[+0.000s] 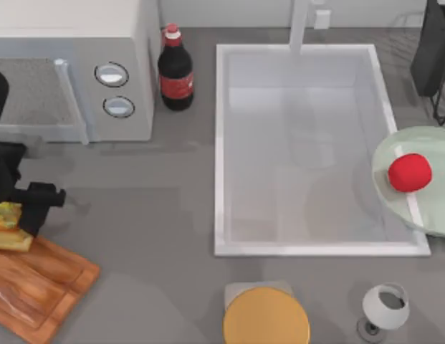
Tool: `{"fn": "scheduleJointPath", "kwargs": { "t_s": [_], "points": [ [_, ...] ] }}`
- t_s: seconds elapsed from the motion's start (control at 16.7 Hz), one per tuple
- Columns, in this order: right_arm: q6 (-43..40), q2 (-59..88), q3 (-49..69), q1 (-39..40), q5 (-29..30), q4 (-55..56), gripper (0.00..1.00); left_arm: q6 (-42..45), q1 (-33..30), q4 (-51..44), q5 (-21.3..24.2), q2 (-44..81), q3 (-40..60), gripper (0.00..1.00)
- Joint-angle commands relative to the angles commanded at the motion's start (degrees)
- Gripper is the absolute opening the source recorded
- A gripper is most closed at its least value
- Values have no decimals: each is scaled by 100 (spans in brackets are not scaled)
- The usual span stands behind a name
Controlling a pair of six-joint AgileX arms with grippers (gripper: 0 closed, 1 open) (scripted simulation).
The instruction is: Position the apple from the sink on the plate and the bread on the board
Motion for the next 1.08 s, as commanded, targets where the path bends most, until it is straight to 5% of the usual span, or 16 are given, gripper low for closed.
{"fn": "scheduleJointPath", "kwargs": {
  "t_s": [0.24, 1.08],
  "points": [
    [0, 0, 0, 0, 0, 0, 100, 0, 0, 0, 0, 0, 0, 0],
    [0, 0, 0, 0, 0, 0, 100, -27, 35, -794, 7, -402, 283, 0]
  ]
}}
